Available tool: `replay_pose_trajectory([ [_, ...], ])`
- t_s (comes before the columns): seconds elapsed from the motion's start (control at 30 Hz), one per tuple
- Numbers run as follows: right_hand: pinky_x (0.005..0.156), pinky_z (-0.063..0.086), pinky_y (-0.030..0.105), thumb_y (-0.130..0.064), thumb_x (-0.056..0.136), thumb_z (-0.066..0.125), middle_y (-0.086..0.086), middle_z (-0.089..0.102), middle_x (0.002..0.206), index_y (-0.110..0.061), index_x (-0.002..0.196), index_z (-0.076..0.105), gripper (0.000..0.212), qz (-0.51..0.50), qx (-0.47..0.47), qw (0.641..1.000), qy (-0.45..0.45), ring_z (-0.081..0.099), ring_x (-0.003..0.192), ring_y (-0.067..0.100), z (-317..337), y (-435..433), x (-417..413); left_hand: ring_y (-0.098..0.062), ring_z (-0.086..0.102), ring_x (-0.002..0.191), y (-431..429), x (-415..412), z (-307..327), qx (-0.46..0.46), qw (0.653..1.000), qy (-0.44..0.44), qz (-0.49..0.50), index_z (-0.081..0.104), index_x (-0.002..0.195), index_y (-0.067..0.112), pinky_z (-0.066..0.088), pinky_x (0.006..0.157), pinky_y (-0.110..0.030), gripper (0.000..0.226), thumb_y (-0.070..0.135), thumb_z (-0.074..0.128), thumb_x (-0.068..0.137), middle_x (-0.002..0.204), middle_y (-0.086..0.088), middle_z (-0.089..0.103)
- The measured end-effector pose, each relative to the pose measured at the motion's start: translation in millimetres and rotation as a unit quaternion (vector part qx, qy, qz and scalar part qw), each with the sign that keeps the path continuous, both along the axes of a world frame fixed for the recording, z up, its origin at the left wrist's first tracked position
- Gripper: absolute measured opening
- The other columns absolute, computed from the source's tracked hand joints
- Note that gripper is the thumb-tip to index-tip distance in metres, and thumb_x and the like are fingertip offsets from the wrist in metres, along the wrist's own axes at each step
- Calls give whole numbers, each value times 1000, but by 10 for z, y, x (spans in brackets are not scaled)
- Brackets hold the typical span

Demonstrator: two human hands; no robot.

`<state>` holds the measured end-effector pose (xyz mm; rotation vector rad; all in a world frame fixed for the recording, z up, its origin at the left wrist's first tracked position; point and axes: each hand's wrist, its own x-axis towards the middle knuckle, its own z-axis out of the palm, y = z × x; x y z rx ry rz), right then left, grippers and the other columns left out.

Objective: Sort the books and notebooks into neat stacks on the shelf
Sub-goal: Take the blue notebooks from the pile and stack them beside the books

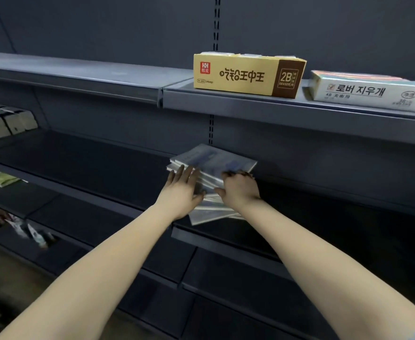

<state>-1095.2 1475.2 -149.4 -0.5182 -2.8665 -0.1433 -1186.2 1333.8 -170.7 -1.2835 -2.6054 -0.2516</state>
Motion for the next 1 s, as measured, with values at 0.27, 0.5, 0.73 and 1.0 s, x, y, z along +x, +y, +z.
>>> replay_pose_trajectory([
  [0.27, 78, 44, 30, -26, 96, 50, 10, 58, 124, -16, 125, 53, 30, 43, 14, 998, -33, 55, 111, 30, 54, 122, 193, -27, 7, 145, 140, 161, 9, 2, 1000, -2, -12, 12, 150, 13, 6, 118, -41, 68, 44, 39, 96, 157, -7, 12],
  [0.5, 78, 50, 35, 3, 84, 49, 12, 61, 110, -13, 119, 54, 39, 62, -27, 997, -36, 59, 99, 33, 55, 226, 371, -30, 9, 145, 185, 220, 39, -12, 999, 29, -12, 14, 151, 17, 6, 118, -43, 70, 41, 47, 93, 157, -6, 12],
  [0.73, 84, 42, 33, -11, 88, 49, 13, 56, 117, -12, 119, 44, 31, 58, -29, 997, -38, 53, 108, 30, 103, 464, 685, -31, 25, 140, 114, 228, 38, -60, 992, 105, 26, 23, 149, 20, 7, 114, -49, 61, 15, 44, 91, 151, -5, 31],
  [1.0, 116, 12, 41, -18, 90, 51, 9, 53, 131, -18, 131, 39, 43, 14, 14, 999, -48, 39, 129, 27, -21, 473, 560, -31, 58, 44, 127, 345, 173, 35, 972, 222, -63, 65, 76, 2, 50, 48, -31, 19, 13, 77, 66, 48, -13, 58],
])
